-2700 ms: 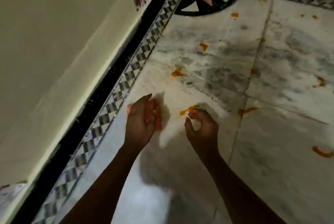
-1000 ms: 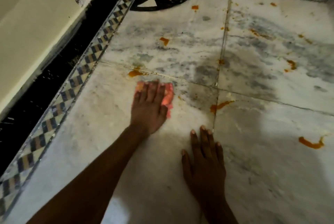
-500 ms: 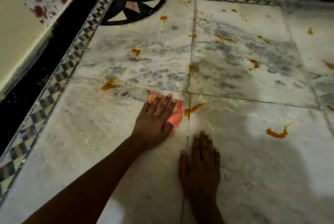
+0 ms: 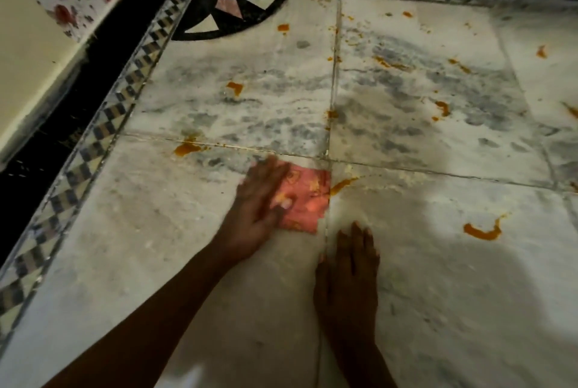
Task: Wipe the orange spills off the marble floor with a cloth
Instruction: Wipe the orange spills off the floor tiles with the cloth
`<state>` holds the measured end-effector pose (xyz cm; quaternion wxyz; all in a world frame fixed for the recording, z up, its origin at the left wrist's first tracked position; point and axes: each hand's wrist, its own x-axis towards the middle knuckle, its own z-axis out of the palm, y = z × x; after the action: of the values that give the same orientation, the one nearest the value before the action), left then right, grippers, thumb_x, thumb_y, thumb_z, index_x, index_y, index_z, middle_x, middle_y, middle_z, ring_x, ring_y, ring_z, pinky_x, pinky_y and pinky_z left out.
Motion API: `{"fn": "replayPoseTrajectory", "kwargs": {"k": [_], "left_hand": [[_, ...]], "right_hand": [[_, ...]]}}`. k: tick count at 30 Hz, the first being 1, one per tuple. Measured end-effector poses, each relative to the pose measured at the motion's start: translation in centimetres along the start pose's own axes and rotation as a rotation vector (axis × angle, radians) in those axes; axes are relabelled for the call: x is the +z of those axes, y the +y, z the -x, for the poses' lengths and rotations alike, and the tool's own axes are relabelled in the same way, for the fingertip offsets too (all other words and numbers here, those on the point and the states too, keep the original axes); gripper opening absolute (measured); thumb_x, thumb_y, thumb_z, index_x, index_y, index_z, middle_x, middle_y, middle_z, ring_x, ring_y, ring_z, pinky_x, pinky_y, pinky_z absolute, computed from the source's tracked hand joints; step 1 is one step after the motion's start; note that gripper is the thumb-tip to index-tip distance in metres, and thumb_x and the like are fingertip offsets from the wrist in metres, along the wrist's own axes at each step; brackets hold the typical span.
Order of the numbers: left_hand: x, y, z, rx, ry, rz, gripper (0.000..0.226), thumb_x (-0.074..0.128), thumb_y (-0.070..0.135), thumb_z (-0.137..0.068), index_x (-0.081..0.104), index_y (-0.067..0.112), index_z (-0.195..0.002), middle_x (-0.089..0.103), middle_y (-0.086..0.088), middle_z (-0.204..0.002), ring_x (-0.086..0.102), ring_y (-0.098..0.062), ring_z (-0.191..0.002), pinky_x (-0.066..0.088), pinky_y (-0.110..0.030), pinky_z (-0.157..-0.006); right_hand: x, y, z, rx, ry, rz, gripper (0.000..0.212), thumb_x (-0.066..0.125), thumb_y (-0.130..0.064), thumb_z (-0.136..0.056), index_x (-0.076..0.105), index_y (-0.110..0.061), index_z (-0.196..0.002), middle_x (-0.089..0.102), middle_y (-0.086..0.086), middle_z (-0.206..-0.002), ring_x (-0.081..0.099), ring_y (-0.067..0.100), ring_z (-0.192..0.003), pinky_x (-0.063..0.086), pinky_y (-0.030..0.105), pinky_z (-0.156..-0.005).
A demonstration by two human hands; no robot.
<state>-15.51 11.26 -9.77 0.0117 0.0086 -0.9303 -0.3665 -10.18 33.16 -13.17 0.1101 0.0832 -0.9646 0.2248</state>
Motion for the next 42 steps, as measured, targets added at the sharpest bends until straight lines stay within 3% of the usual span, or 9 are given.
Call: {"fn": "replayPoseTrajectory", "kwargs": {"k": [3,6,9,15,20,26,32,37,42], "left_hand": [[-6.2,-5.3,4.2,-0.22,0.346,-0.084,0.057,0.034,0.053,-0.105,0.036,0.036,-0.16,0.023,0.007,-0.171,0.015,-0.016,-0.162,0.017,-0.053,-0.131],[-11.5,-12.5,7.8,-0.431,0.322,-0.438,0.074,0.021,0.065,-0.103,0.026,0.028,-0.166,0.007,-0.005,-0.177,-0.001,-0.03,-0.164,0.003,-0.054,-0.132],[-12.1,-15.4,7.5,-0.582,0.391,-0.451,0.08,0.022,0.064,-0.104,0.029,0.012,-0.164,0.015,-0.016,-0.175,0.009,-0.038,-0.163,0.007,-0.053,-0.131],[-11.9,-15.6,7.1,-0.627,0.373,-0.478,0.071,0.022,0.05,-0.107,0.035,0.005,-0.161,0.028,-0.016,-0.172,0.024,-0.033,-0.16,0.019,-0.052,-0.131],[-11.8,-16.1,6.9,-0.624,0.346,-0.49,0.071,0.02,0.051,-0.107,0.028,0.011,-0.164,0.02,-0.009,-0.175,0.018,-0.027,-0.162,0.011,-0.047,-0.131],[-12.3,-15.7,6.9,-0.633,0.363,-0.443,0.07,0.022,0.05,-0.106,0.031,0.011,-0.164,0.026,-0.01,-0.173,0.023,-0.026,-0.161,0.016,-0.05,-0.131],[-12.0,-16.2,7.1,-0.62,0.351,-0.427,0.069,0.021,0.051,-0.108,0.021,0.015,-0.167,0.017,-0.006,-0.176,0.017,-0.022,-0.162,0.011,-0.047,-0.133],[-12.4,-16.0,7.0,-0.634,0.352,-0.419,0.07,0.022,0.051,-0.107,0.022,0.014,-0.167,0.018,-0.007,-0.176,0.018,-0.023,-0.162,0.012,-0.048,-0.132],[-12.5,-15.7,7.1,-0.644,0.348,-0.403,0.068,0.024,0.049,-0.108,0.023,0.014,-0.166,0.018,-0.006,-0.176,0.016,-0.021,-0.162,0.011,-0.047,-0.133]], "right_hand": [[1.8,-4.0,-3.9,-0.214,-0.041,-0.072,0.057,0.046,-0.03,-0.103,0.052,0.002,-0.149,0.04,0.021,-0.164,0.029,0.039,-0.157,0.027,0.058,-0.125],[5.9,-8.5,-9.5,-0.091,-0.092,0.067,0.069,0.04,-0.041,-0.101,0.042,0.0,-0.156,0.038,0.024,-0.165,0.033,0.045,-0.154,0.018,0.057,-0.127],[10.0,-12.9,-12.0,0.014,-0.138,0.152,0.075,0.032,-0.047,-0.101,0.03,-0.004,-0.163,0.031,0.021,-0.169,0.031,0.041,-0.155,0.017,0.056,-0.126],[6.1,-10.7,-5.2,-0.524,-0.362,0.104,0.061,0.035,-0.051,-0.107,0.025,-0.037,-0.165,0.017,-0.003,-0.176,0.01,0.023,-0.163,0.013,0.063,-0.127],[10.6,-15.1,-12.0,0.1,-0.181,0.162,0.067,0.031,-0.058,-0.102,0.025,-0.033,-0.164,0.021,0.015,-0.173,0.015,0.049,-0.158,0.015,0.068,-0.123],[7.5,-16.1,-4.4,-0.485,-0.329,0.154,0.064,0.037,-0.047,-0.104,0.026,-0.036,-0.165,0.016,0.006,-0.176,0.013,0.034,-0.162,0.023,0.056,-0.122],[13.3,-19.2,-15.2,0.131,-0.171,0.15,0.063,0.037,-0.043,-0.102,0.039,-0.021,-0.161,0.035,0.019,-0.167,0.027,0.049,-0.155,0.023,0.06,-0.122],[10.9,-20.7,-11.1,-0.528,-0.482,0.128,0.059,0.024,-0.053,-0.108,0.015,-0.044,-0.165,0.006,-0.005,-0.177,-0.005,0.026,-0.163,0.009,0.057,-0.128],[10.8,-17.7,-14.3,-0.038,-0.36,0.159,0.06,0.024,-0.052,-0.106,0.019,-0.043,-0.165,0.012,0.003,-0.177,0.0,0.037,-0.163,0.013,0.063,-0.127]]}}
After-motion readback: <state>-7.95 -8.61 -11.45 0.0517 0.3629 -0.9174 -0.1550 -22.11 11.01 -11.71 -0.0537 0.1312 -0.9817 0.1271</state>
